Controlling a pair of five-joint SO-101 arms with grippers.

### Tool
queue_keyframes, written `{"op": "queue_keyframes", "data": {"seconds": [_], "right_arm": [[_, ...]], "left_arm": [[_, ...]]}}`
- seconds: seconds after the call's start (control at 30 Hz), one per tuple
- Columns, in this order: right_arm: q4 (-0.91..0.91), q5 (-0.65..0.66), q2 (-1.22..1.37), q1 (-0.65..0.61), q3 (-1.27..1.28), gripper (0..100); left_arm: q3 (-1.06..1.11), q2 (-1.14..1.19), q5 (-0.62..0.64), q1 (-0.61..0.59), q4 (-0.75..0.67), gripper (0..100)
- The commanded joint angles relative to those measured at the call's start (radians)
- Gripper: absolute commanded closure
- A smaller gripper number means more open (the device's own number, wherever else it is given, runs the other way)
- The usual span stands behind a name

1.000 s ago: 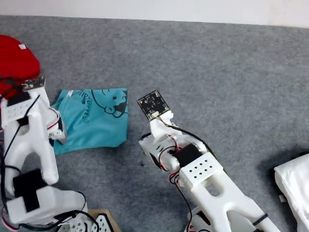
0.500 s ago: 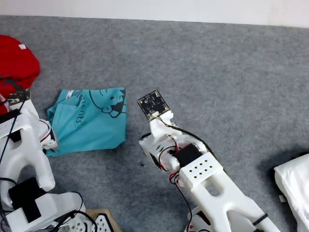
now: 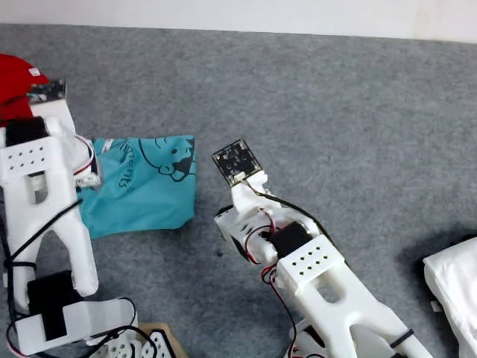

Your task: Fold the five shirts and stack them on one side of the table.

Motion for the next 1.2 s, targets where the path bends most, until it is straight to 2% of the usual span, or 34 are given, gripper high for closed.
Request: {"op": "queue_keyframes", "data": {"seconds": [0.0, 0.1, 0.23, 0.47, 0.83, 1.0, 1.17], "right_arm": [[-0.018, -0.009, -0.018, -0.005, -0.004, 99.2], [-0.018, -0.009, -0.018, -0.005, -0.004, 99.2], [-0.018, -0.009, -0.018, -0.005, -0.004, 99.2], [-0.018, -0.009, -0.018, -0.005, -0.004, 99.2], [-0.019, -0.009, -0.018, -0.005, -0.004, 99.2], [-0.019, -0.009, -0.018, -0.005, -0.004, 99.2], [-0.019, -0.009, -0.018, -0.005, -0.004, 99.2]], "left_arm": [[-0.065, -0.025, 0.012, -0.016, -0.054, 89], [-0.022, 0.022, 0.014, -0.038, -0.209, 89], [-0.018, 0.162, 0.014, -0.038, -0.292, 89], [-0.047, 0.289, 0.008, -0.042, -0.288, 90], [-0.058, 0.222, 0.008, -0.107, -0.252, 90], [-0.024, 0.176, 0.0, -0.12, -0.181, 90], [0.105, 0.176, -0.041, -0.097, -0.273, 90]]}}
